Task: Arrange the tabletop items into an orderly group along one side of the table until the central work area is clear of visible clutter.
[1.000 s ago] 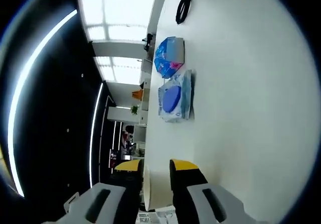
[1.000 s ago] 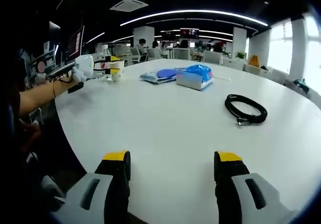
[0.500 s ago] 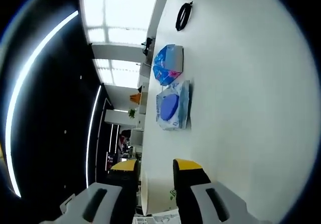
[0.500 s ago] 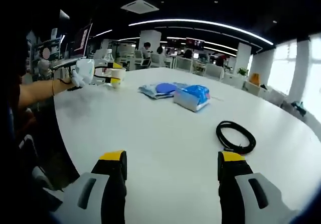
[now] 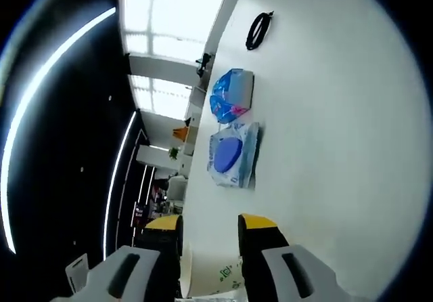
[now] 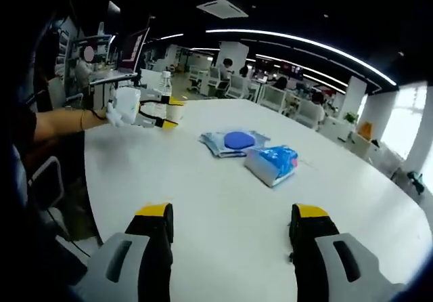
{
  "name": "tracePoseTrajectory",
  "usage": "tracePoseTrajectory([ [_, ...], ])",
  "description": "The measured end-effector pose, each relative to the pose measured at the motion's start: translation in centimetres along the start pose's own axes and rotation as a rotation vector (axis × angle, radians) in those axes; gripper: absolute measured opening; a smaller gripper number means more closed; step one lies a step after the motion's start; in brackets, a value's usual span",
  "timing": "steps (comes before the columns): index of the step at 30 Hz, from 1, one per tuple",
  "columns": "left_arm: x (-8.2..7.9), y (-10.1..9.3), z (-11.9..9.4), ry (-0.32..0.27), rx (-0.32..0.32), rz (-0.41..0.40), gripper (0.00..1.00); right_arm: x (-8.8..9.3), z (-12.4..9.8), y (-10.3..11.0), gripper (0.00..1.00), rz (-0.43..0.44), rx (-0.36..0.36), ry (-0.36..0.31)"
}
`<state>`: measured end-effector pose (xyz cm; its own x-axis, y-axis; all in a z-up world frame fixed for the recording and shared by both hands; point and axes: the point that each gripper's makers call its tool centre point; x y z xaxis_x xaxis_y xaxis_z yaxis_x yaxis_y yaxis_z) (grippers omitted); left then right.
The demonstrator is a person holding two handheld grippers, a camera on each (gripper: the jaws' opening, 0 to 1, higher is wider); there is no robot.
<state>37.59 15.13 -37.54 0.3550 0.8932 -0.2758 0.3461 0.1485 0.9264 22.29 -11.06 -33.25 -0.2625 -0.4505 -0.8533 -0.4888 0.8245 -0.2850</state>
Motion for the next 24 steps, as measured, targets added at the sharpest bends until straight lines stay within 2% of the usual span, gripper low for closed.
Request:
tracePoseTrajectory([
  [4,-0.3,-0.1,0.1,-0.009,0.004,-0.029,0.33,-0.8,0.8,-1.1,0.68,-0.051,0.025,0.014],
  [8,-0.4,-0.5,0.4,-0.011,0.022,-0.061,0.33,-0.8,1.5,-1.6,0.67,-0.081,0.049,0.042],
  [14,-0.7,-1.3,0.8,-0.034,0.068,-0.208,0.33,-1.5,2.6,-1.1,0.67,-0.084,-0.002,0.05],
  [18,-1.2,-1.5,0.8,-0.06,0.088,-0.331,0.33,-2.8,3.7,-1.3,0.66,-0.084,-0.035,0.051],
  [24,-1.1,-1.6,1.3,-0.047,0.086,-0.354,0.33,-4.9,6.0,-2.1,0.65,-0.074,-0.093,0.057],
])
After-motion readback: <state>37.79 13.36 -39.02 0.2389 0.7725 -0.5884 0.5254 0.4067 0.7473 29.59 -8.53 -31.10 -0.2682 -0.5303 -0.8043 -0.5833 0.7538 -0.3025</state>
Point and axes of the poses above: the point that each gripper's makers call its tool centre point, and the gripper's own axes: z roughly forward along the fingers, y roughly to its left, x roughly out of its underside, and after that the axes turned 3 degrees about x, right-handed
